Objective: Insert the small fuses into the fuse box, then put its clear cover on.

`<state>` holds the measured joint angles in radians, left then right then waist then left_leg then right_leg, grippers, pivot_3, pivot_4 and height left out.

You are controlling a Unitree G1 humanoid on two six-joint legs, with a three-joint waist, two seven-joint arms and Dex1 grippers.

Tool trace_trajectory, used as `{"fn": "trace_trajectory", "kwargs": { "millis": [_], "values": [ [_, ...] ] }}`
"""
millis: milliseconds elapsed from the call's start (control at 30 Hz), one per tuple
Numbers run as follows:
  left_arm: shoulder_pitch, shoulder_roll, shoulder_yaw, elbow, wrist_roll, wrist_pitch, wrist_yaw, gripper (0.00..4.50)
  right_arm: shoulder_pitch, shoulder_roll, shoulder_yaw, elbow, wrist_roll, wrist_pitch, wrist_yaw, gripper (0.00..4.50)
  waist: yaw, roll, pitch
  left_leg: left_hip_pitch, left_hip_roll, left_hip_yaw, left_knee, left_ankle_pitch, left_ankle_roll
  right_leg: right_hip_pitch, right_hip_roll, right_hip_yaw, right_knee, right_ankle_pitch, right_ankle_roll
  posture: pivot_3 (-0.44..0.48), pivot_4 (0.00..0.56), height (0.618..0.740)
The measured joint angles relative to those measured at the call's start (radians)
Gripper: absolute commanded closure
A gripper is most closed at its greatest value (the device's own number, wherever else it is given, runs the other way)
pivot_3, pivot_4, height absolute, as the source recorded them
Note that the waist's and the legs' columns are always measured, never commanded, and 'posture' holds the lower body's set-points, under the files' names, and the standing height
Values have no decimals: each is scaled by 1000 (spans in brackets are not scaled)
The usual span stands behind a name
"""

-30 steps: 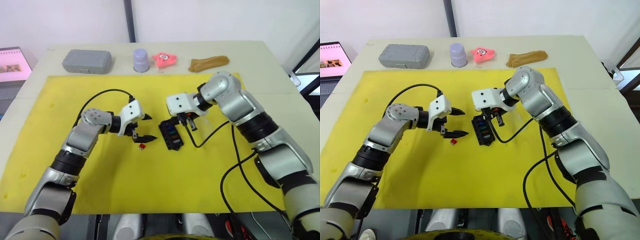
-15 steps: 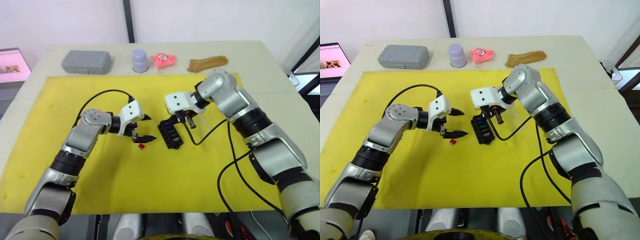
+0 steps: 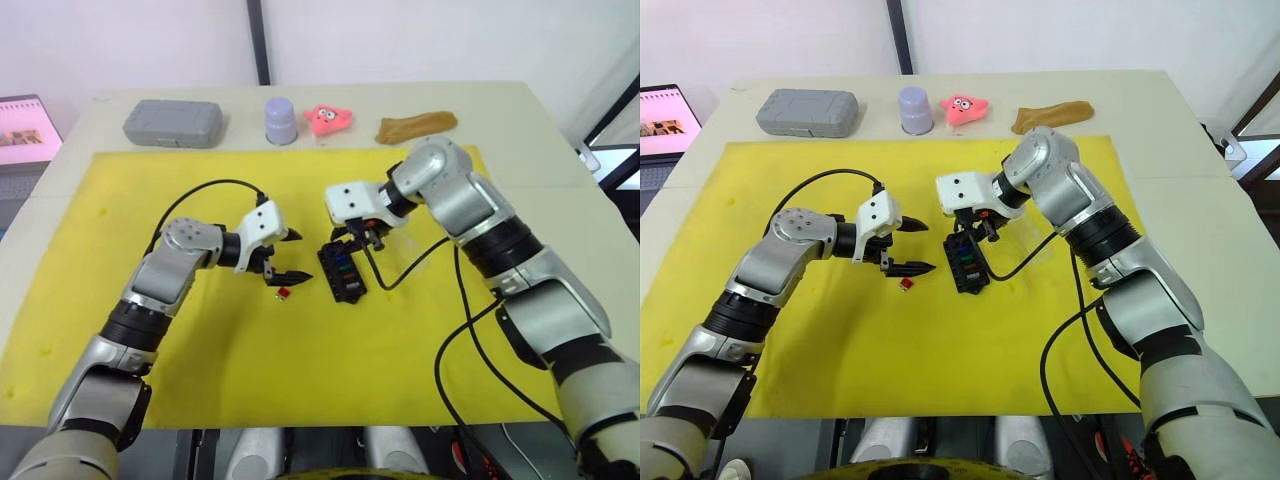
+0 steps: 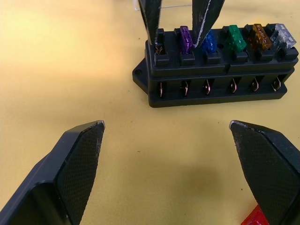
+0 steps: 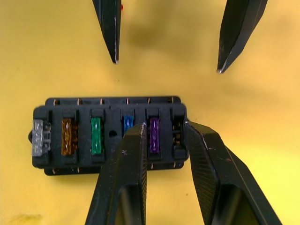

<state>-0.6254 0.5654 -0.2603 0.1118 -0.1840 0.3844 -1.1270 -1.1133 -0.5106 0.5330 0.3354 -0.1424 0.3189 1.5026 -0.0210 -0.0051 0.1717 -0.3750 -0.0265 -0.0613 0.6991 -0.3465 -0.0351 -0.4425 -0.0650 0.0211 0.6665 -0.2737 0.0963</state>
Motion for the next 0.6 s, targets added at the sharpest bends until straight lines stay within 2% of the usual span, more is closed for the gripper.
{"fn": "trace_trajectory", "kwargs": {
  "millis": [367,467,500,600],
  "values": [
    [0,-1,0,1,0,-1,0,0,-8,-41,-59,-57,63,67,33,3054,1,0,0,0,0,0,0,0,0,0,0,0,0,0,0,0,150,740],
    [0,-1,0,1,0,-1,0,0,5,-44,-115,-78,106,48,14,3897,1,0,0,0,0,0,0,0,0,0,0,0,0,0,0,0,150,740],
    [0,-1,0,1,0,-1,0,0,17,-44,-131,-81,119,37,2,4325,1,0,0,0,0,0,0,0,0,0,0,0,0,0,0,0,150,740],
    [0,1,1,1,0,-1,0,0,101,-36,-188,-105,169,10,-38,4420,1,0,0,0,0,0,0,0,0,0,0,0,0,0,0,0,150,740]
  ]
}}
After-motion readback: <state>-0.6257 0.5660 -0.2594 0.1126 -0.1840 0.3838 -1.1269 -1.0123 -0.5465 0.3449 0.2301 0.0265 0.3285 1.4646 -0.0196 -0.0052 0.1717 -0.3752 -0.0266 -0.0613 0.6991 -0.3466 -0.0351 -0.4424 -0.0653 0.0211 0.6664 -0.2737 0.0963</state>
